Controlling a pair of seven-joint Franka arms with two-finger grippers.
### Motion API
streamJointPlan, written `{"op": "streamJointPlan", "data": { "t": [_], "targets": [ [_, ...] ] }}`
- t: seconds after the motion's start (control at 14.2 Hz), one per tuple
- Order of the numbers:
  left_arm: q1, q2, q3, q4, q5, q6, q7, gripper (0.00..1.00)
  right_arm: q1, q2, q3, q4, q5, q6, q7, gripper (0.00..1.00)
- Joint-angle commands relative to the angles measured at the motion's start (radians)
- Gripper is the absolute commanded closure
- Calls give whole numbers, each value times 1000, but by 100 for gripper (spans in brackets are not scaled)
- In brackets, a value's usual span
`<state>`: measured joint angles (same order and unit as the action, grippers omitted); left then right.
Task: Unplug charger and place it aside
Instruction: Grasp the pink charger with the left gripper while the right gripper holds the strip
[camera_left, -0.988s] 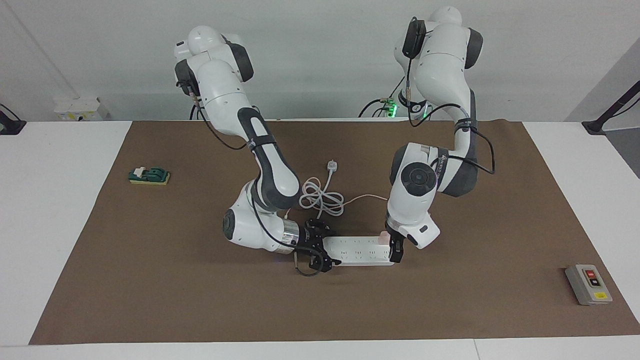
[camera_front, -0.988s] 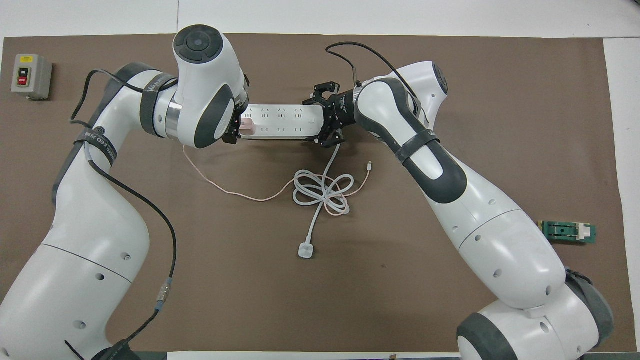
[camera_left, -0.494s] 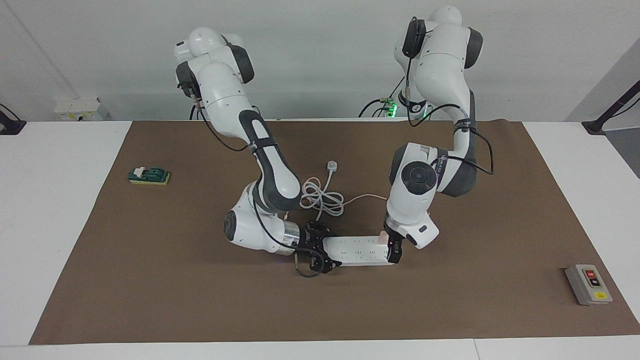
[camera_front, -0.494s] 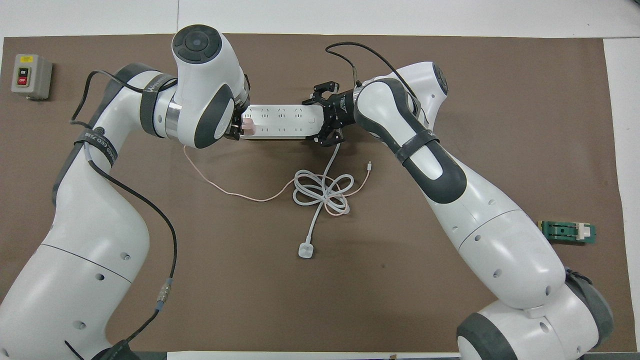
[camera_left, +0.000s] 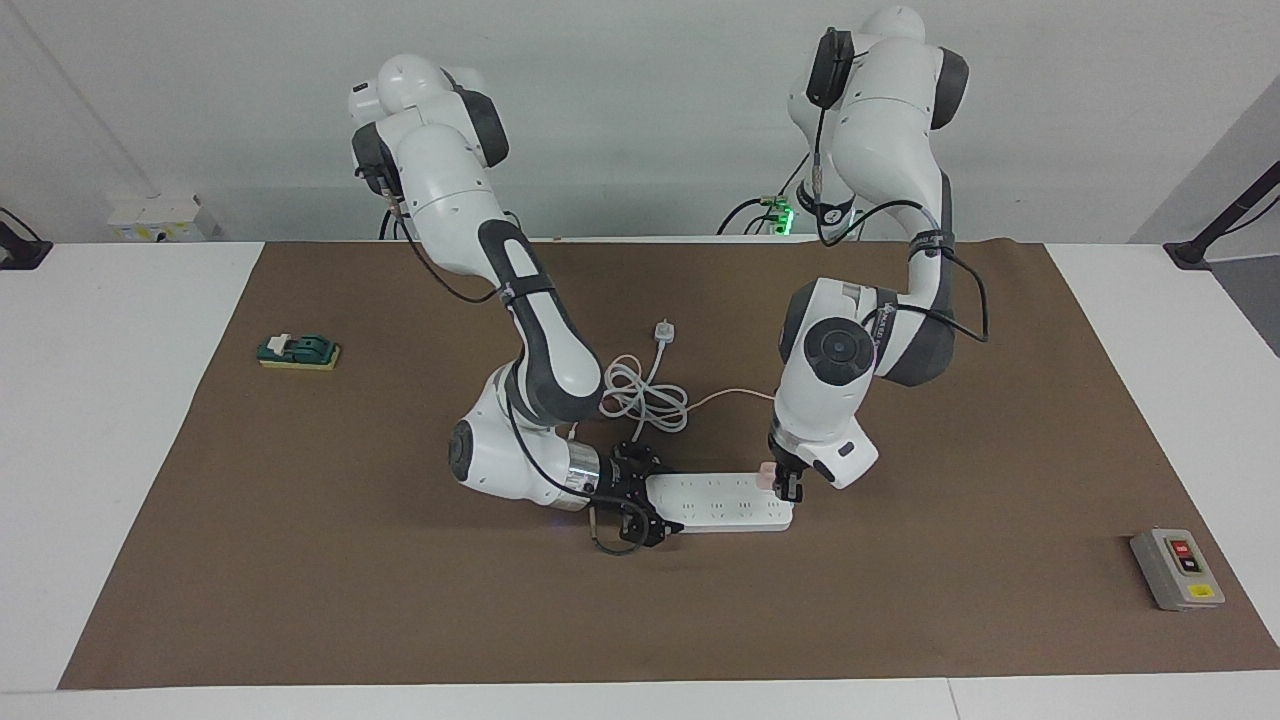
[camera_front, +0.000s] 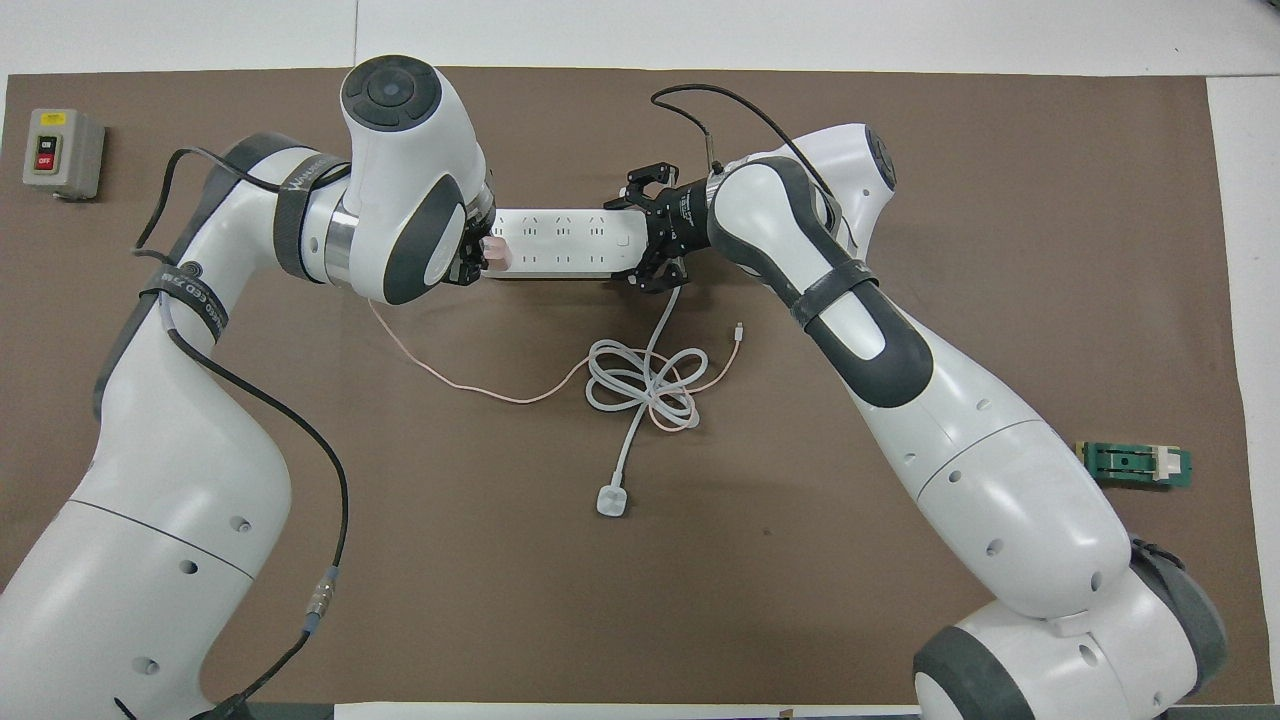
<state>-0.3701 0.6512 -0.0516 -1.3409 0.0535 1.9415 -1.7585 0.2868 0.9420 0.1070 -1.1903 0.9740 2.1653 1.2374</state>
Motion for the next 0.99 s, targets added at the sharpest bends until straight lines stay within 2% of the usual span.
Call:
{"op": "streamJointPlan", "data": {
  "t": [0.0, 0.92],
  "targets": [
    [8, 4, -1, -8, -9, 68, -2, 100, 23, 23, 5, 1, -9, 33, -67, 76],
    [2, 1, -1, -8, -6, 73, -6, 100, 23, 23, 5, 1, -6, 51, -67, 75]
  ]
}}
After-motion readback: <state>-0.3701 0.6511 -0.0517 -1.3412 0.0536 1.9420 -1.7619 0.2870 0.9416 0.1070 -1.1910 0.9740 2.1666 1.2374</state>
